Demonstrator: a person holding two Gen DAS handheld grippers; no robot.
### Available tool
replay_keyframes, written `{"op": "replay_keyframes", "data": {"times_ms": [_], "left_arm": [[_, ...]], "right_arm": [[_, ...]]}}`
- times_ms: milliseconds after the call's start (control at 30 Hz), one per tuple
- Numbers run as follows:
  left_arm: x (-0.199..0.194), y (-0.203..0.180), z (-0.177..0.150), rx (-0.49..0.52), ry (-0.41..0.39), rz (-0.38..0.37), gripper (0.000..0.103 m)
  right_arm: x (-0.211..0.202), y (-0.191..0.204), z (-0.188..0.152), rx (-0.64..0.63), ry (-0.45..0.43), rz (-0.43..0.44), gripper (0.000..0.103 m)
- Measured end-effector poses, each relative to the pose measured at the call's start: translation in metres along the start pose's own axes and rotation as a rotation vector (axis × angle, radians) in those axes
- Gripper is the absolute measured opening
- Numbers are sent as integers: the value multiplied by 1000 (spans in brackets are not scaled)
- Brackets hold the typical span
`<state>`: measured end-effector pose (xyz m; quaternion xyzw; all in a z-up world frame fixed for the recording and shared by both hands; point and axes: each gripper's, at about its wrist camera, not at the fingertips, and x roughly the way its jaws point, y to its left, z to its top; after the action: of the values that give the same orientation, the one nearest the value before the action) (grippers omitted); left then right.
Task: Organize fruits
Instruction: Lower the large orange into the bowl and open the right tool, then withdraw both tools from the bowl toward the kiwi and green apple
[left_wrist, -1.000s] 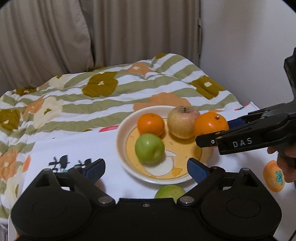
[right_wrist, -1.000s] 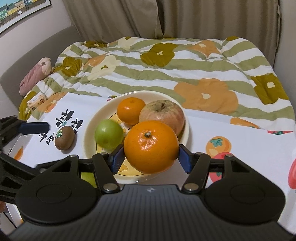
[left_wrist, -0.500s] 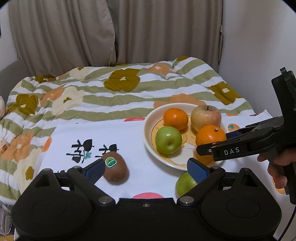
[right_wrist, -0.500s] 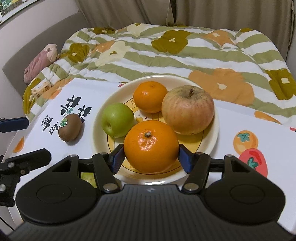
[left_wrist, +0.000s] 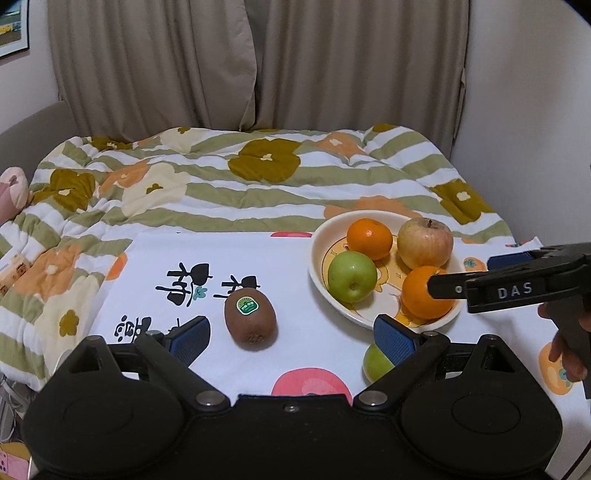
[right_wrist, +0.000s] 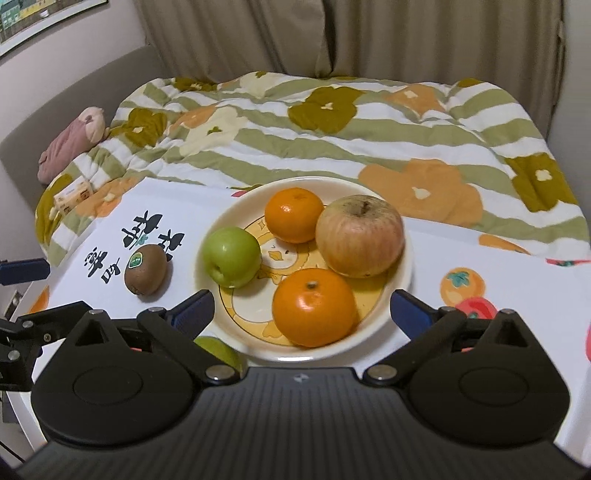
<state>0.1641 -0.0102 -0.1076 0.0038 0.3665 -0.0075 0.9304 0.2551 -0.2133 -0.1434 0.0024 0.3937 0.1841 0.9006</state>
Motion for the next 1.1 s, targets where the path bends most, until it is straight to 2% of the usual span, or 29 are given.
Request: {"op": "replay_keyframes", "data": {"times_ms": [400,633,867,1100], "left_arm": [[-37,-13,1,18,-65,-98,97],[-66,-18,1,77,-119,-139,98],[-89,-4,0,97,-161,-157,98],[-93,25,2,116,-166,-153,98]], "right_arm": [[-57,10,-8,47,-77,-53,103],[-91,19,-14,87,-124,-90,103],[-119,33,-23,117,-149,-117,103],[-132,54,-32,149,-158,-148,103]]}}
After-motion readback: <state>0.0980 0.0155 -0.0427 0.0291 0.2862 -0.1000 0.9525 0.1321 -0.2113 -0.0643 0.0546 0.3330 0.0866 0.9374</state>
